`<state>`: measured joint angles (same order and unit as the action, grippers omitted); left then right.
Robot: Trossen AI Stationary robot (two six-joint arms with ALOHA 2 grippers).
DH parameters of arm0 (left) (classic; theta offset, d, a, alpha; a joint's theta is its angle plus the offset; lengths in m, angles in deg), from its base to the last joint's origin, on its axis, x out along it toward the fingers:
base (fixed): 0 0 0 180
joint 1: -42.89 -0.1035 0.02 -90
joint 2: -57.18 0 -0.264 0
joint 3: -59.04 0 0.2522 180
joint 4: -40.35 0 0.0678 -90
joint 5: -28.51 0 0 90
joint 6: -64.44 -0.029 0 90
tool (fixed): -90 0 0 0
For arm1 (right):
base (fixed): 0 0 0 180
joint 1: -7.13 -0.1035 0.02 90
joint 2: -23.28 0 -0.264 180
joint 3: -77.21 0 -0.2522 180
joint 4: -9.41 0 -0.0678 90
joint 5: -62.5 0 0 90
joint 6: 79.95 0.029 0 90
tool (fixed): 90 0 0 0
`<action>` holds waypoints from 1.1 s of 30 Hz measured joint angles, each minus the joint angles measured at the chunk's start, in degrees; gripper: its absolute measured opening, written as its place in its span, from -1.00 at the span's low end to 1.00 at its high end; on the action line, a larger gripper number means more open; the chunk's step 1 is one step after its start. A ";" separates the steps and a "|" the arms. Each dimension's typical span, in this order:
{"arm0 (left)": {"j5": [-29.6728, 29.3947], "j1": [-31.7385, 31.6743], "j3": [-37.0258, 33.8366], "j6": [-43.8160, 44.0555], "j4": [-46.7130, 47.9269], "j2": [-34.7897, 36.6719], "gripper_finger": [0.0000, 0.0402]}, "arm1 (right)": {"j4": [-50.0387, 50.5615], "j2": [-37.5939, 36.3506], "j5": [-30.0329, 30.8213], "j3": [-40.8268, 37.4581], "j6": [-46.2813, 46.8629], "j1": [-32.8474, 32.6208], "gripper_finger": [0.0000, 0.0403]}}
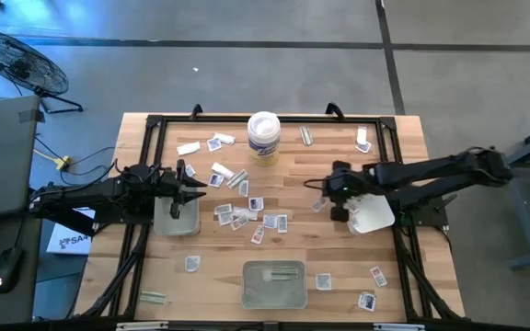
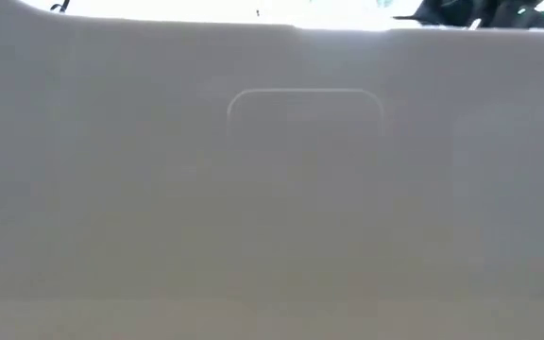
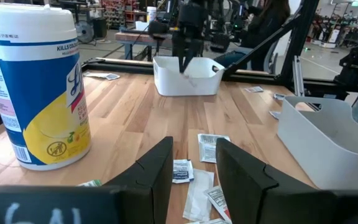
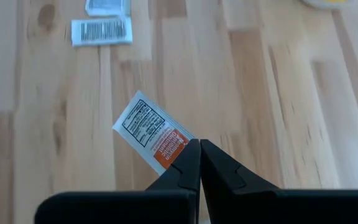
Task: Pick & Place First Aid Supplies
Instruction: Put the orange ointment pack into the white bin
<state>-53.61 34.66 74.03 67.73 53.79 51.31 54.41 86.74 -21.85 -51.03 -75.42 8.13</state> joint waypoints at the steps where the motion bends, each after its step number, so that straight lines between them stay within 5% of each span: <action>1: 0.00 0.00 0.00 0.00 0.00 0.00 -0.40 | 2.56 -1.96 0.17 0.02 1.17 0.00 -1.00; 5: 0.00 0.00 0.00 0.00 0.01 0.00 -0.40 | 12.77 -8.03 1.06 -0.06 7.16 0.00 -0.99; 13: 0.02 0.00 0.00 0.00 -0.01 -0.02 -0.40 | 17.66 -12.95 1.64 0.52 14.48 0.47 -0.99; 24: 0.00 0.00 0.00 0.00 0.00 0.00 -0.40 | 36.86 -10.62 3.40 1.49 35.20 3.23 -0.99; 33: 0.00 0.00 -0.02 0.00 -0.01 -0.02 -0.40 | 36.79 -0.82 5.30 1.49 32.82 4.01 -0.96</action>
<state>-53.61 34.66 74.01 67.73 53.78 51.29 91.20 85.91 -16.55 -49.55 -42.60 12.14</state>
